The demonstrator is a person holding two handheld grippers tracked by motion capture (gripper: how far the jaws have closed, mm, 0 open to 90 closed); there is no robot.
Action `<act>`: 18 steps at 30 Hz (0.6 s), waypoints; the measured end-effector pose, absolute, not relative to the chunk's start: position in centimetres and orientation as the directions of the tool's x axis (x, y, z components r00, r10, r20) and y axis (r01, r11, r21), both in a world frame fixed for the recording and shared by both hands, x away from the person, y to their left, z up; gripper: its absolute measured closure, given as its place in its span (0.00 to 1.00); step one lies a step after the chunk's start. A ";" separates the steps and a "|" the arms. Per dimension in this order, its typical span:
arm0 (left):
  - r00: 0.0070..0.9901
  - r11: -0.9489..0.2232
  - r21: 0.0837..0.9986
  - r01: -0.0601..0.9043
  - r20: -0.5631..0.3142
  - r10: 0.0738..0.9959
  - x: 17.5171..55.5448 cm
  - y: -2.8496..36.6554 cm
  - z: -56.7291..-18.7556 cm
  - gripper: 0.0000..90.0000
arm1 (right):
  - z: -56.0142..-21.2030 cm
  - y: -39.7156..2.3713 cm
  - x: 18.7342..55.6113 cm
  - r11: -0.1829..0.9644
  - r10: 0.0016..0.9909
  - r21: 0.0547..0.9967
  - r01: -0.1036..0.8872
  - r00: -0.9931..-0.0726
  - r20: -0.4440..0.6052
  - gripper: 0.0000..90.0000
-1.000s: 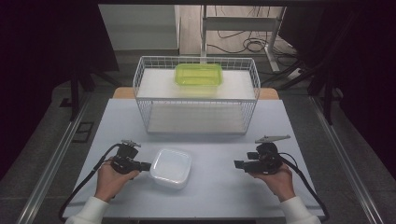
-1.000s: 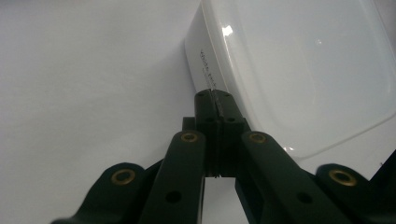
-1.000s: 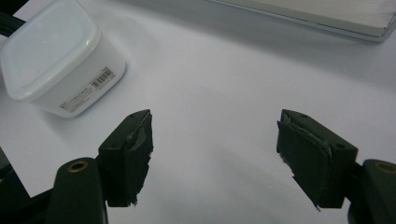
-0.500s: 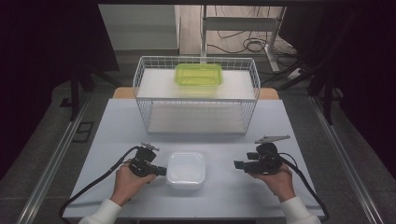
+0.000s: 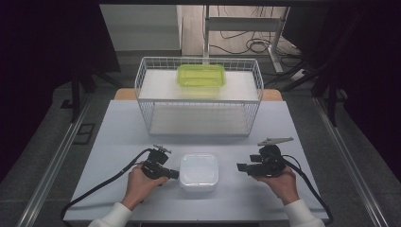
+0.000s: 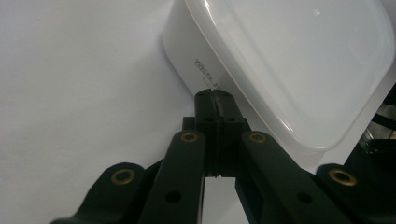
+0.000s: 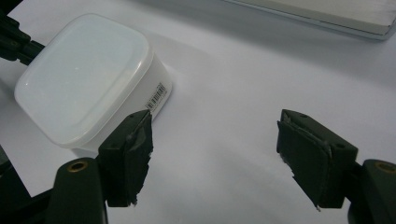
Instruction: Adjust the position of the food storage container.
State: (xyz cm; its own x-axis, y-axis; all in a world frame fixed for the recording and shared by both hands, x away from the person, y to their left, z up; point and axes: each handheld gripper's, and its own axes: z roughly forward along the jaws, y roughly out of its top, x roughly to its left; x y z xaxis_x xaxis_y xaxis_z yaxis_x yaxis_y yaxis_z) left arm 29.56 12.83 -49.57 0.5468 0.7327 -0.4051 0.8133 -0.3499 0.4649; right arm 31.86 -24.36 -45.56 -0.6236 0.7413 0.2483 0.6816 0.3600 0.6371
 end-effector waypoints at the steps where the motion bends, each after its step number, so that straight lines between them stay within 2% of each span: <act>1: 0.551 -0.350 0.476 0.807 -0.393 0.736 29.6 13.1 -49.3 1.00 | -45.5 -24.4 31.8 0.357 0.742 0.642 0.678 -0.624 0.246 0.30; 4: 0.537 -0.316 0.502 0.805 -0.390 0.748 29.5 13.8 -48.7 0.99 | -45.3 -24.6 31.8 0.342 0.741 0.655 0.674 -0.622 0.254 0.30; 6: 0.520 -0.282 0.522 0.805 -0.392 0.759 29.3 14.2 -48.3 0.94 | -45.2 -24.7 31.8 0.320 0.739 0.663 0.677 -0.616 0.273 0.30; 7: 0.519 -0.273 0.534 0.800 -0.387 0.762 29.2 14.3 -48.1 0.90 | -45.1 -24.7 31.7 0.314 0.736 0.666 0.677 -0.616 0.279 0.29; 11: 0.511 -0.242 0.568 0.786 -0.379 0.771 28.8 14.7 -47.3 0.63 | -45.0 -24.7 31.5 0.306 0.718 0.669 0.677 -0.626 0.305 0.31; 15: 0.517 -0.231 0.589 0.775 -0.379 0.767 28.6 15.2 -46.9 0.48 | -45.0 -24.6 31.4 0.281 0.699 0.667 0.690 -0.623 0.350 0.30; 18: 0.516 -0.214 0.596 0.774 -0.398 0.758 28.6 15.7 -46.6 0.43 | -45.1 -24.5 31.5 0.274 0.698 0.658 0.701 -0.616 0.365 0.29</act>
State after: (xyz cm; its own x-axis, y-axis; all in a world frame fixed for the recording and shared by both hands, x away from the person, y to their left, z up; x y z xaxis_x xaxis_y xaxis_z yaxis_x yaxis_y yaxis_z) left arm 28.63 15.71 -46.58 0.5162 0.7584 -0.3980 0.7737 -0.2136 0.5965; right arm 31.54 -24.48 -45.07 -0.6155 0.6984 0.3652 0.7014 0.2741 0.6579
